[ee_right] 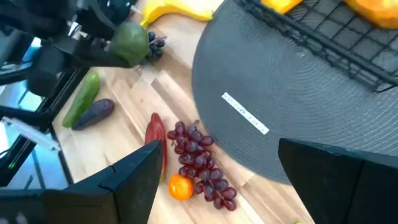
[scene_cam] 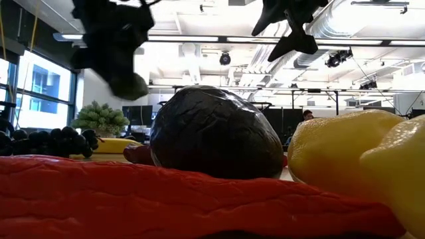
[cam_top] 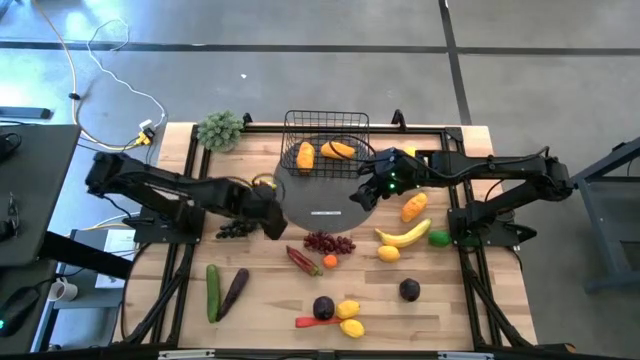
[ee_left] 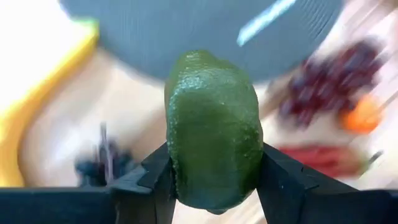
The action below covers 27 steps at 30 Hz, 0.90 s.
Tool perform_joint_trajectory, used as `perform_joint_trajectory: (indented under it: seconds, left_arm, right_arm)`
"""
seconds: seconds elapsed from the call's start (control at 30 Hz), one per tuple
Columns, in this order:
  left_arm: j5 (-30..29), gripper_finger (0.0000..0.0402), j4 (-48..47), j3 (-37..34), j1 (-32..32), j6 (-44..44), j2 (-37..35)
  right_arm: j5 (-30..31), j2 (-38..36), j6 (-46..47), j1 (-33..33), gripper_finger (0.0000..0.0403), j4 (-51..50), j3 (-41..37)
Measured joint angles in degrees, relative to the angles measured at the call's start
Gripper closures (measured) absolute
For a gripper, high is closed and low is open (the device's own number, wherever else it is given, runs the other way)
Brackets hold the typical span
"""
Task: Build produce basket
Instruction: Put the left green lime into the black wire basket
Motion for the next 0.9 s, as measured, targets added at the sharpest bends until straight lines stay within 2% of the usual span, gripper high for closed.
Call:
perform_joint_trajectory:
  seconds: [0.1,0.27,0.5,0.9]
  left_arm:
    - [-1.45,0.0238,3.90,0.00,3.69,6.02,-2.58]
    - [-0.63,0.0238,10.67,0.00,9.95,16.63,-4.41]
    - [4.94,0.0238,18.62,0.00,18.02,29.90,-4.45]
    - [4.86,0.0238,36.13,0.00,28.97,55.63,-3.41]
  right_arm:
    - [1.22,0.00,1.24,0.00,0.0102,-0.47,0.00]
    - [3.73,0.02,1.38,0.00,0.0102,-1.26,0.00]
    - [7.04,0.00,7.18,0.00,0.0102,-3.98,0.00]
    - [16.51,0.00,16.41,0.02,0.0102,-12.61,0.00]
